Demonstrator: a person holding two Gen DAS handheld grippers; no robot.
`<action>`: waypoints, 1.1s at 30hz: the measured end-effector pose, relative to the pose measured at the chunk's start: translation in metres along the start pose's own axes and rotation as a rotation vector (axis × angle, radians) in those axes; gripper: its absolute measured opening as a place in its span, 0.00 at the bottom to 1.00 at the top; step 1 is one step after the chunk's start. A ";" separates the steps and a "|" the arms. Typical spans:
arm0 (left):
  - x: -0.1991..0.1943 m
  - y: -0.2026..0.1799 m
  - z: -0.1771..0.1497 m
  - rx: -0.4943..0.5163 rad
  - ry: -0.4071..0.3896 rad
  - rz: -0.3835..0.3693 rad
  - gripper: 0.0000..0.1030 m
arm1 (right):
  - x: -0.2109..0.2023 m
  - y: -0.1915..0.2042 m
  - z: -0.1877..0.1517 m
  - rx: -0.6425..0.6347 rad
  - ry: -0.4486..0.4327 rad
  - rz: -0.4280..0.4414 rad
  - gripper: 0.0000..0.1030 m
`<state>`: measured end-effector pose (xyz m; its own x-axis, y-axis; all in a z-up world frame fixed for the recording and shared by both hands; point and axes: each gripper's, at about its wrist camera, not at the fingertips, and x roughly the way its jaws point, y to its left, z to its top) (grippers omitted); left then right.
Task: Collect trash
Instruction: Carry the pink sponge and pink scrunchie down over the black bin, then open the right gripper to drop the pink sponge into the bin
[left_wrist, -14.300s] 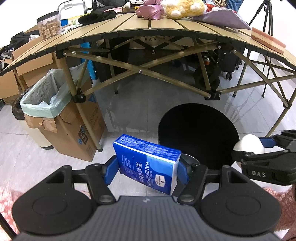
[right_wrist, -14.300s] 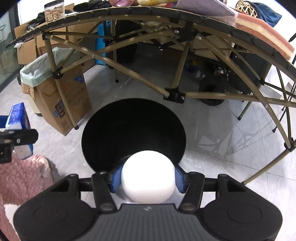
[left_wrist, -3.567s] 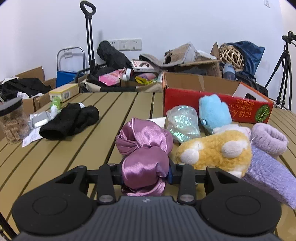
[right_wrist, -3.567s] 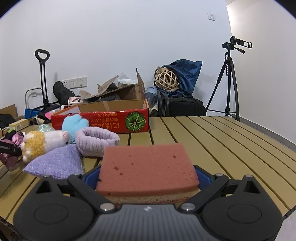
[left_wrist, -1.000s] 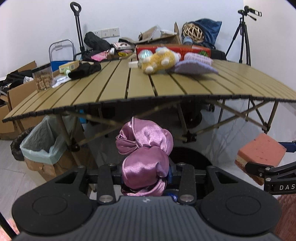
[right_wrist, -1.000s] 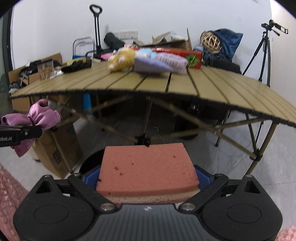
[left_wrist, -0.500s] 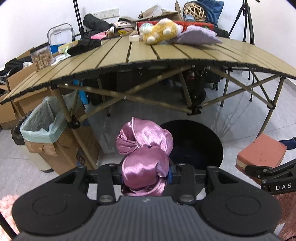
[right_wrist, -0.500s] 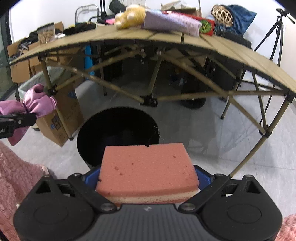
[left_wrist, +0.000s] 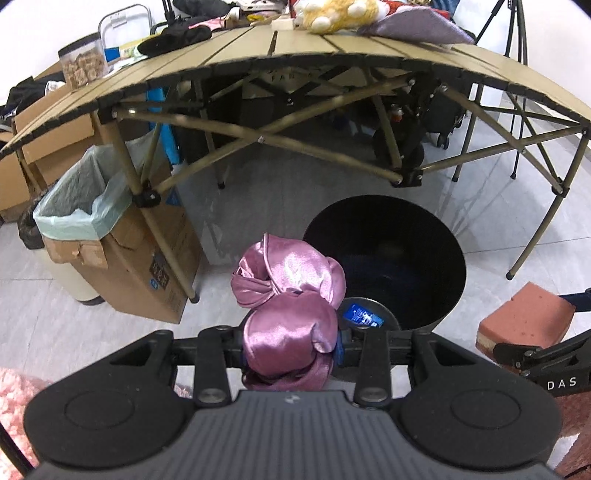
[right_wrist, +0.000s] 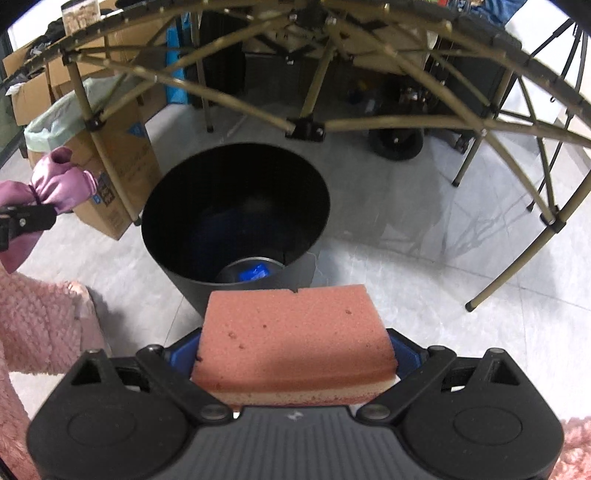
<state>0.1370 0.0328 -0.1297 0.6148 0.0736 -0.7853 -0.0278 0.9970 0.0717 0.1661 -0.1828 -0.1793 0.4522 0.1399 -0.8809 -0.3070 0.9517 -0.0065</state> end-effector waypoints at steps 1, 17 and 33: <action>0.002 0.000 0.000 -0.002 0.005 0.001 0.37 | 0.002 0.001 0.001 -0.001 0.006 0.002 0.95; 0.019 0.011 0.004 -0.046 0.051 0.017 0.37 | 0.012 0.012 0.029 -0.051 -0.051 0.031 0.95; 0.033 0.021 0.013 -0.090 0.078 0.059 0.37 | 0.039 0.033 0.077 -0.108 -0.128 0.096 0.95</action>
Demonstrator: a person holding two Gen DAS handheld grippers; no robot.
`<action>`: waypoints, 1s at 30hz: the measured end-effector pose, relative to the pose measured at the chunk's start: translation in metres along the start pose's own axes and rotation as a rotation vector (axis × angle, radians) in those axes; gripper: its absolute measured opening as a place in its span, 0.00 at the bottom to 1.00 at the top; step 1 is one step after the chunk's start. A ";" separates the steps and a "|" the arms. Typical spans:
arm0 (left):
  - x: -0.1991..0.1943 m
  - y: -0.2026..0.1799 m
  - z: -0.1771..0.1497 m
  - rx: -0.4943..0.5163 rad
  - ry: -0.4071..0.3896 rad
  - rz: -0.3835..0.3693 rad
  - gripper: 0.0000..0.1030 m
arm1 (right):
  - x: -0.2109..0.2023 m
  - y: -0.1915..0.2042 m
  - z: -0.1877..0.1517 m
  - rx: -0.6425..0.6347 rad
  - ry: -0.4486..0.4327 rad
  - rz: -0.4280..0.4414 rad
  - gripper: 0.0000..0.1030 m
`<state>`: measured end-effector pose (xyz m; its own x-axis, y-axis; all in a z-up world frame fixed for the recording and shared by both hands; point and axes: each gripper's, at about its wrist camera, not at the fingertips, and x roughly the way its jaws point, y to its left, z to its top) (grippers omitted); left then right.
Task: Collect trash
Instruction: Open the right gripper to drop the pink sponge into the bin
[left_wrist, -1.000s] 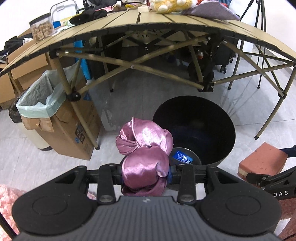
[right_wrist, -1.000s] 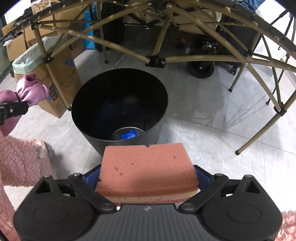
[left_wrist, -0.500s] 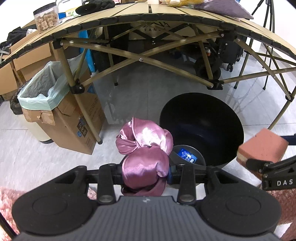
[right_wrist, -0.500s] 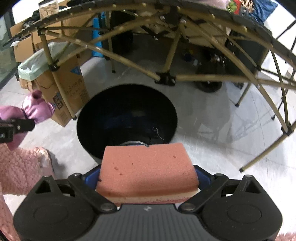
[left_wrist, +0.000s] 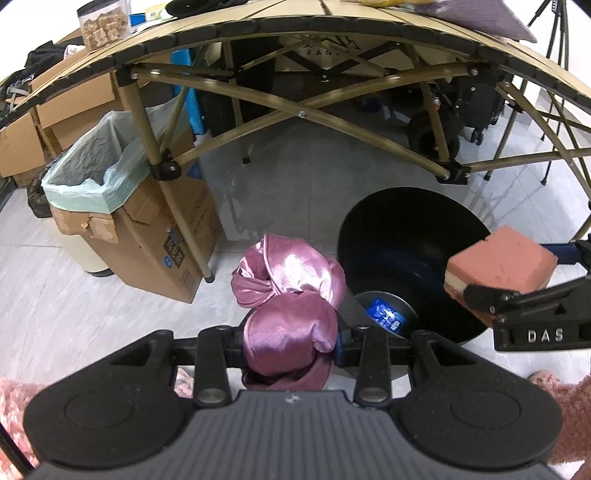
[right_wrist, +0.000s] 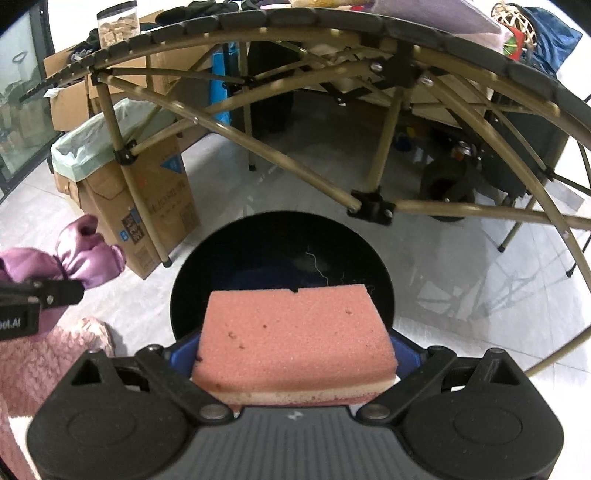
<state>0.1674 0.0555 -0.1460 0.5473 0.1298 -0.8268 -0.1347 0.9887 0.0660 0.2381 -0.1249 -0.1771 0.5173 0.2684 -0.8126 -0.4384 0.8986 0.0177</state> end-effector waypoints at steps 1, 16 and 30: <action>0.000 0.001 0.001 -0.004 0.001 0.003 0.37 | 0.002 0.001 0.002 -0.003 -0.006 0.001 0.95; 0.006 0.008 0.005 -0.030 0.010 0.020 0.37 | 0.029 0.004 0.021 -0.004 -0.017 0.007 1.00; 0.005 0.005 0.005 -0.021 0.010 0.018 0.37 | 0.027 0.001 0.015 -0.003 0.009 -0.013 1.00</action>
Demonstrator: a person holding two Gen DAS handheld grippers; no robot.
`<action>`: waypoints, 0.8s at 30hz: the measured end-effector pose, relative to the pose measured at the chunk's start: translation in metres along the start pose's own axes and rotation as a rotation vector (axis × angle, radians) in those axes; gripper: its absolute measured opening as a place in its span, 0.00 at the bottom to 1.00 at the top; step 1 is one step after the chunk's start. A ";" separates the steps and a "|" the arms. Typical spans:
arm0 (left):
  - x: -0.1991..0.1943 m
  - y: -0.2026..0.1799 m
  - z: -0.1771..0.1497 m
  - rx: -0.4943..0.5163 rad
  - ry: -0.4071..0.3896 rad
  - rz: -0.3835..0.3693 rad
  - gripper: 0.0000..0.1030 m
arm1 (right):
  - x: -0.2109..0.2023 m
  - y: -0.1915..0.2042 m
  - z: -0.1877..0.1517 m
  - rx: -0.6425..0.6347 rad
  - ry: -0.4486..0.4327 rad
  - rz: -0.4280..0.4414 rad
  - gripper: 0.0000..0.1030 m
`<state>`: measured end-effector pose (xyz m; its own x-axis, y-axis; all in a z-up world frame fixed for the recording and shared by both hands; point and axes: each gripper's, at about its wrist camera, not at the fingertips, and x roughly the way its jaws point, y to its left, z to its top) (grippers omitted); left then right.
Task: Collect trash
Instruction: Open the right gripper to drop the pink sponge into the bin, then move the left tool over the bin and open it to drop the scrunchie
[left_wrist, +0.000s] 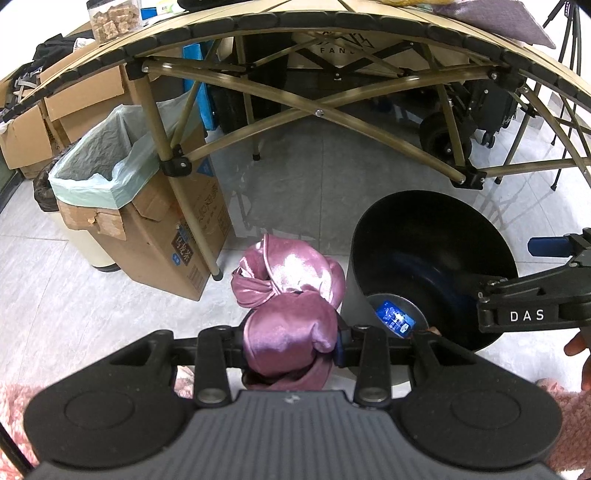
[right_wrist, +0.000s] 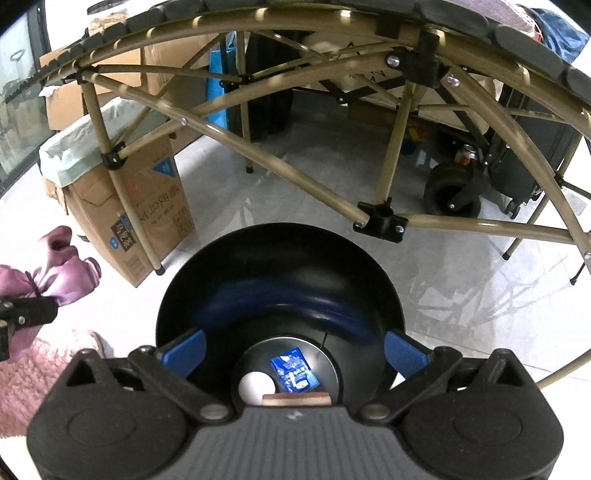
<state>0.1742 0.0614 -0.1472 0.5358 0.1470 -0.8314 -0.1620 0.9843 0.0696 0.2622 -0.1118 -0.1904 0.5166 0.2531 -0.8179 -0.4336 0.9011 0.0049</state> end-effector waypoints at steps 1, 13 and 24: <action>0.000 -0.001 0.000 0.003 0.000 -0.001 0.37 | 0.000 0.000 -0.001 0.000 0.003 -0.004 1.00; 0.003 -0.019 0.000 0.055 0.010 -0.019 0.37 | -0.009 -0.024 -0.014 0.043 0.062 -0.102 1.00; 0.006 -0.047 0.001 0.118 0.026 -0.071 0.37 | -0.027 -0.054 -0.017 0.126 0.043 -0.143 1.00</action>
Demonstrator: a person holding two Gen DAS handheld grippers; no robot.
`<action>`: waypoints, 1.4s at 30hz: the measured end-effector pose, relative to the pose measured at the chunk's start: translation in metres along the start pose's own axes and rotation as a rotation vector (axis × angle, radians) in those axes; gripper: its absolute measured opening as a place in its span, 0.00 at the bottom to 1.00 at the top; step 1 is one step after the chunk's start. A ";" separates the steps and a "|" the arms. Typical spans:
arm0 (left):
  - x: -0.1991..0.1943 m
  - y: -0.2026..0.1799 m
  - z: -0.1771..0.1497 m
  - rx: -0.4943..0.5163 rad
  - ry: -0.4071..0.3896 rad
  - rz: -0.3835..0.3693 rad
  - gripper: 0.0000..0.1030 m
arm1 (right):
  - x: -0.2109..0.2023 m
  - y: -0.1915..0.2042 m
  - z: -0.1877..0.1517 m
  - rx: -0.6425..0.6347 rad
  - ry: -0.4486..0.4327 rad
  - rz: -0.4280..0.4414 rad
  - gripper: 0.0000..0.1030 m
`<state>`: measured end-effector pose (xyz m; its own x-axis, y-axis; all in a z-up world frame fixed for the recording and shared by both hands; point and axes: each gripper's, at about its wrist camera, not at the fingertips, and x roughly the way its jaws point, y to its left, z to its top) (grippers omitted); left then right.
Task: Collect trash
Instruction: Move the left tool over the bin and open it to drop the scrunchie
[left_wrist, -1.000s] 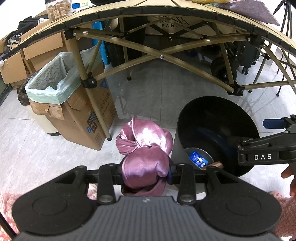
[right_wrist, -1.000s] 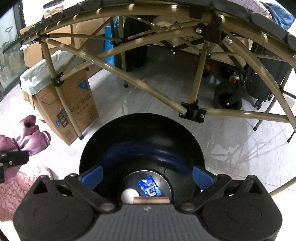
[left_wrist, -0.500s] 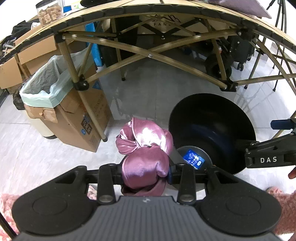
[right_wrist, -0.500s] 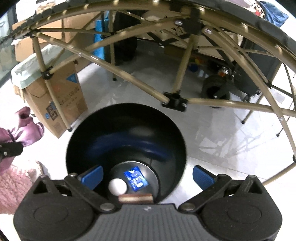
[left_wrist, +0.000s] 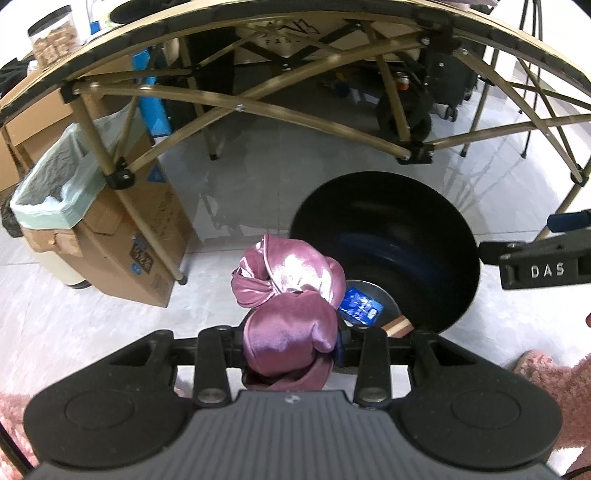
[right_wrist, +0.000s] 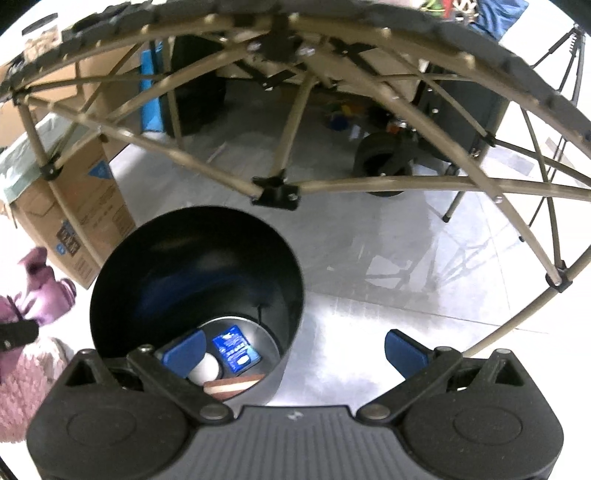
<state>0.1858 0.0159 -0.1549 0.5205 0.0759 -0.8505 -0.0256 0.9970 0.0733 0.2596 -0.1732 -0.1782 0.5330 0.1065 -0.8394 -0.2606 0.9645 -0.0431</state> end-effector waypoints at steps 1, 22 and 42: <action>0.000 -0.003 0.001 0.006 0.000 -0.005 0.37 | -0.002 -0.003 0.000 0.008 -0.005 -0.002 1.00; 0.027 -0.064 0.034 0.097 0.009 -0.089 0.37 | -0.029 -0.064 0.003 0.170 -0.080 -0.101 1.00; 0.060 -0.086 0.061 0.079 0.032 -0.101 0.37 | -0.019 -0.083 0.003 0.269 -0.069 -0.111 1.00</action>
<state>0.2711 -0.0659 -0.1808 0.4896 -0.0227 -0.8717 0.0930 0.9953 0.0264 0.2734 -0.2543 -0.1566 0.6024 0.0040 -0.7982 0.0202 0.9996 0.0202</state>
